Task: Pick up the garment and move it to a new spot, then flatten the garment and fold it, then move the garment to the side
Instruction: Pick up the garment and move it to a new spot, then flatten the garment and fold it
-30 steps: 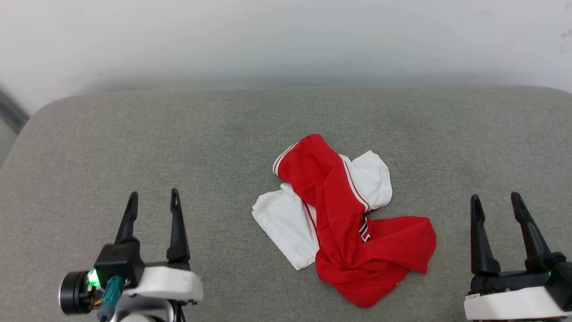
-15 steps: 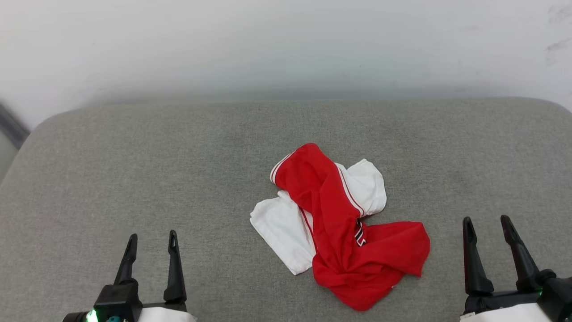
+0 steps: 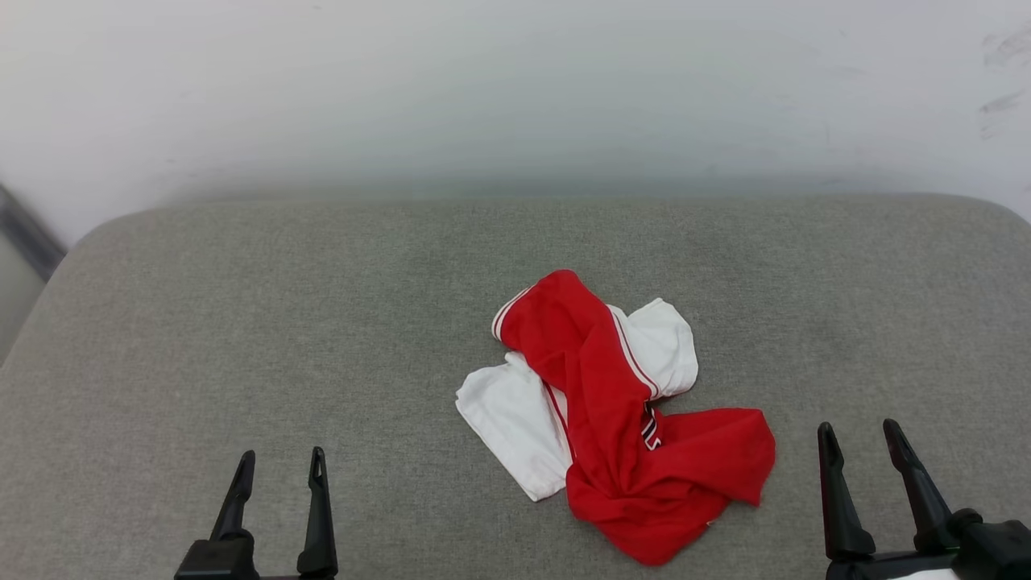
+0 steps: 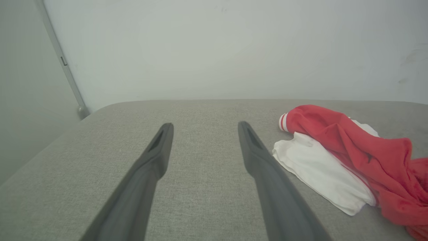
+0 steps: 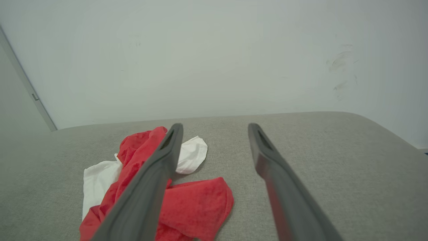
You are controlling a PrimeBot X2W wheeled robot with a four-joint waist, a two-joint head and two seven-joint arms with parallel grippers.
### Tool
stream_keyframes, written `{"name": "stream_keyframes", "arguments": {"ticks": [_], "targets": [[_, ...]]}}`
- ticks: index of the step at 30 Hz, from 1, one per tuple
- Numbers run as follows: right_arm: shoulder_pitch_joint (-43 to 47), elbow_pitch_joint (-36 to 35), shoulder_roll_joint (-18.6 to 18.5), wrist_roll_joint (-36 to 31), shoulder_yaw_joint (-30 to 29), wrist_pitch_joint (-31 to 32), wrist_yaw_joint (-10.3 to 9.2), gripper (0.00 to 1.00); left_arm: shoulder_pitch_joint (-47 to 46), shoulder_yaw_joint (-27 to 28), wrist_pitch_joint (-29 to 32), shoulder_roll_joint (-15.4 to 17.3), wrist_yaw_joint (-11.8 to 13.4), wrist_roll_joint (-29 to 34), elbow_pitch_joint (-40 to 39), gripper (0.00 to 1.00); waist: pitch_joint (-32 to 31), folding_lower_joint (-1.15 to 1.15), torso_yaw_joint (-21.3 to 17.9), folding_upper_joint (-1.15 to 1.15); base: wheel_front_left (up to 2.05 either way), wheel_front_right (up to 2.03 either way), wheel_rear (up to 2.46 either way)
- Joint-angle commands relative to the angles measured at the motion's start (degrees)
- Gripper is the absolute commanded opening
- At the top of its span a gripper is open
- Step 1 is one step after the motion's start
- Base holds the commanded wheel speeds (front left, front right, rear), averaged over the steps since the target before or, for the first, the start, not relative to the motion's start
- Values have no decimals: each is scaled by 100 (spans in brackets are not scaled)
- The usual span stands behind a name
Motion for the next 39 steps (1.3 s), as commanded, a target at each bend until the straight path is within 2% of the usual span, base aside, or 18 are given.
{"name": "stream_keyframes", "arguments": {"ticks": [1, 18, 24, 29, 34, 39], "targets": [[85, 15, 6, 45, 14, -12, -2, 100, 63, 37, -15, -15, -26, 88, 0, 100, -14, 0, 7, 0, 0, 0, 0], [117, 73, 6, 42, -4, -12, -2, 100, 162, 91, -15, -82, 94, 400, 69, 100, -42, 0, 60, 0, 0, 0, 0], [-169, -109, 6, 24, -279, -12, -2, 100, 116, 81, -15, -88, 137, 411, 102, 100, -20, 0, 108, 0, 0, 0, 0], [-957, -380, 7, -289, -405, -12, -2, 100, 30, 98, -15, -91, 186, 416, 108, 100, 85, 0, 112, 0, 0, 0, 0], [-2125, -326, 2, -838, -235, -11, -2, 100, -110, 107, -15, -95, 218, 396, 66, 100, 329, 0, 137, 0, 0, 0, 0], [-3311, 343, -463, -1014, 230, -11, -2, 100, -329, 68, -15, -97, 198, 377, 62, 100, 614, 0, 197, 0, 0, 0, 0]]}}
